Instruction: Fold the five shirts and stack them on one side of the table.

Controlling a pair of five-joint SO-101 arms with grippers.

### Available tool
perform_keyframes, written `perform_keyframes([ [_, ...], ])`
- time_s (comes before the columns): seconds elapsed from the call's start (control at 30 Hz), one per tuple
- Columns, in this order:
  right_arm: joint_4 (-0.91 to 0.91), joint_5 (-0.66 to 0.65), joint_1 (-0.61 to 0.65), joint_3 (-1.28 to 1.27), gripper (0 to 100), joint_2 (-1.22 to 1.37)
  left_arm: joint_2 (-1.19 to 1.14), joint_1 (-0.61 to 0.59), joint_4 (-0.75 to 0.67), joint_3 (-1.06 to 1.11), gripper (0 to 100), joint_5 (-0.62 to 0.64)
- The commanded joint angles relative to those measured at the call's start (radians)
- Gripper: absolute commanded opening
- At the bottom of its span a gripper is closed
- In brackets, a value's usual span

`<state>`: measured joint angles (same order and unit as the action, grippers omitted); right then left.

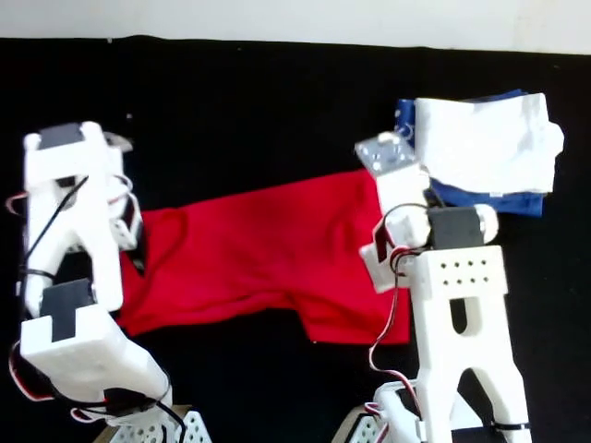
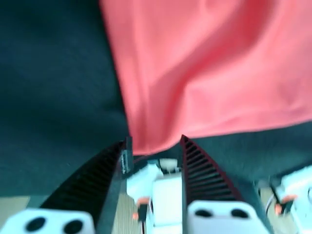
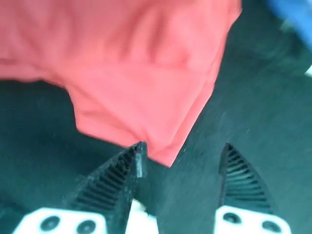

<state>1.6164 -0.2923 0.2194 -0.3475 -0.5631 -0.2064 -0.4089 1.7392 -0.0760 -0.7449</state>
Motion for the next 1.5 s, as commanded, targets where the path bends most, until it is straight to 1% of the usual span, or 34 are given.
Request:
perform_keyframes([
  [0.0, -0.102, -0.006, 0.008, 0.071, 20.7, 0.002, 0.048, -0.036, 0.014, -0.18, 16, -0.012],
  [0.03, -0.139, -0.006, 0.008, 0.071, 16.6, 0.022, 0.045, -0.038, 0.011, -0.208, 15, 0.0],
  [0.07, -0.174, -0.006, 0.016, 0.073, 11.1, 0.048, 0.044, -0.033, 0.003, -0.213, 13, 0.025],
  [0.13, -0.229, -0.006, 0.035, 0.077, 0.0, 0.125, 0.042, 0.001, -0.061, -0.189, 1, 0.094],
  [0.17, -0.249, -0.006, 0.047, 0.084, 1.3, 0.17, 0.035, 0.021, -0.106, -0.162, 1, 0.13],
  [0.2, -0.269, -0.005, 0.061, 0.091, 3.6, 0.217, 0.024, 0.044, -0.149, -0.139, 3, 0.158],
  [0.3, -0.334, -0.005, 0.094, 0.148, 3.1, 0.371, -0.041, 0.097, -0.272, -0.081, 1, 0.241],
  [0.37, -0.378, -0.005, 0.102, 0.197, 2.9, 0.475, -0.11, 0.113, -0.331, -0.07, 1, 0.293],
  [0.43, -0.404, -0.005, 0.102, 0.251, 2.9, 0.576, -0.186, 0.113, -0.367, -0.079, 1, 0.321],
  [0.53, -0.417, -0.005, 0.101, 0.331, 2.9, 0.731, -0.298, 0.09, -0.377, -0.133, 1, 0.327],
  [0.7, -0.418, -0.005, 0.087, 0.516, 2.9, 0.987, -0.484, 0.001, -0.377, -0.305, 1, 0.327],
  [0.77, -0.418, -0.005, 0.079, 0.624, 2.9, 1.087, -0.558, -0.035, -0.376, -0.401, 1, 0.325],
  [0.87, -0.417, -0.005, 0.079, 0.802, 2.9, 1.228, -0.679, -0.061, -0.325, -0.581, 1, 0.322],
  [1.1, -0.404, -0.005, 0.082, 1.202, 2.9, 1.481, -0.969, -0.073, -0.189, -1.144, 1, 0.325],
  [1.17, -0.36, -0.005, 0.081, 1.297, 2.9, 1.52, -1.021, -0.07, -0.14, -1.287, 1, 0.327],
  [1.23, -0.283, -0.005, 0.085, 1.389, 2.9, 1.534, -1.044, -0.058, -0.055, -1.403, 1, 0.327],
  [1.3, -0.206, -0.005, 0.085, 1.478, 2.9, 1.535, -1.052, -0.036, 0.031, -1.481, 1, 0.328],
  [1.43, -0.081, -0.005, 0.084, 1.652, 2.9, 1.534, -1.01, -0.033, 0.048, -1.466, 1, 0.359],
  [1.47, -0.042, -0.005, 0.084, 1.695, 2.9, 1.534, -0.984, -0.035, 0.048, -1.429, 1, 0.361],
])
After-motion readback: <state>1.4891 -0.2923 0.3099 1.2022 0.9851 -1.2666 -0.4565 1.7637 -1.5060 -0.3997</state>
